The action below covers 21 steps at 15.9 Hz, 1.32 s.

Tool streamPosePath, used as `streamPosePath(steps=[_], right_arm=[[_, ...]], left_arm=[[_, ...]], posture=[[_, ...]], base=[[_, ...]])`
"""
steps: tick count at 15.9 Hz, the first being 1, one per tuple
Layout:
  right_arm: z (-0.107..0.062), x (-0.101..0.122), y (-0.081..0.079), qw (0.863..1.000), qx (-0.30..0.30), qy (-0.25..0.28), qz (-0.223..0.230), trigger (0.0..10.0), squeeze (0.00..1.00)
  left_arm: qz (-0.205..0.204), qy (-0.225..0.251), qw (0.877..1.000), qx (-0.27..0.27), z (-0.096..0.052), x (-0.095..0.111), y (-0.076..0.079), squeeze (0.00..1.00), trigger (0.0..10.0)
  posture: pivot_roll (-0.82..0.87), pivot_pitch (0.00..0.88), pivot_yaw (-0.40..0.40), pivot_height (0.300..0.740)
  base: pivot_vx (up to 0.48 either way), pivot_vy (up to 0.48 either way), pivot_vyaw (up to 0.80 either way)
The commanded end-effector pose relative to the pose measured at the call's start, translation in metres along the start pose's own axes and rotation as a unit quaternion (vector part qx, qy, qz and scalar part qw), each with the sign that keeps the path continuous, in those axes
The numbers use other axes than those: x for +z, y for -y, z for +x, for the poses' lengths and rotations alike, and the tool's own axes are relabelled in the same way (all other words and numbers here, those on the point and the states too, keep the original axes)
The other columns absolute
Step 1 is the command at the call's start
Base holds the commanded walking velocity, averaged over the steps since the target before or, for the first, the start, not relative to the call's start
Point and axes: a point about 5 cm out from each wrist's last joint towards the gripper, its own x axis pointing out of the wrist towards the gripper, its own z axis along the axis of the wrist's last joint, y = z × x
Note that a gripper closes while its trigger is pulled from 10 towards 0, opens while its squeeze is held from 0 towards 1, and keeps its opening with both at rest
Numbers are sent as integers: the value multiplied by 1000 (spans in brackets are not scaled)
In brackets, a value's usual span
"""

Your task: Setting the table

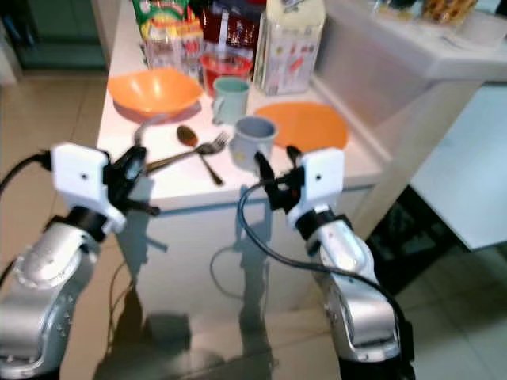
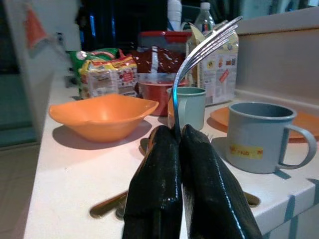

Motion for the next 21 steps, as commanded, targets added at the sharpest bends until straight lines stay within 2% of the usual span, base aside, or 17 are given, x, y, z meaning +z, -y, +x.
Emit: streamPosePath(steps=[1, 17, 19, 21], right_arm=[[-2, 1, 7, 1000, -16, 1, -12, 10000, 0], [-2, 1, 7, 1000, -16, 1, -12, 10000, 0], [-5, -18, 31, 994, -97, -46, 3, 10000, 0], [-6, -21, 33, 993, -110, -52, 8, 10000, 0]], left_arm=[[-1, -3, 1000, -3, 5, -2, 4, 0, 10000], [-1, -3, 1000, -3, 5, -2, 4, 0, 10000], [21, -39, 999, 23, 15, -23, 1, 0, 10000], [14, -45, 998, 34, 17, -24, -4, 0, 10000]], posture=[[56, 0, -48, 740], [56, 0, -48, 740], [66, 0, -32, 740], [60, 0, -27, 740]], base=[[0, -480, 0], [0, -480, 0], [0, -480, 0], [0, 0, 0]])
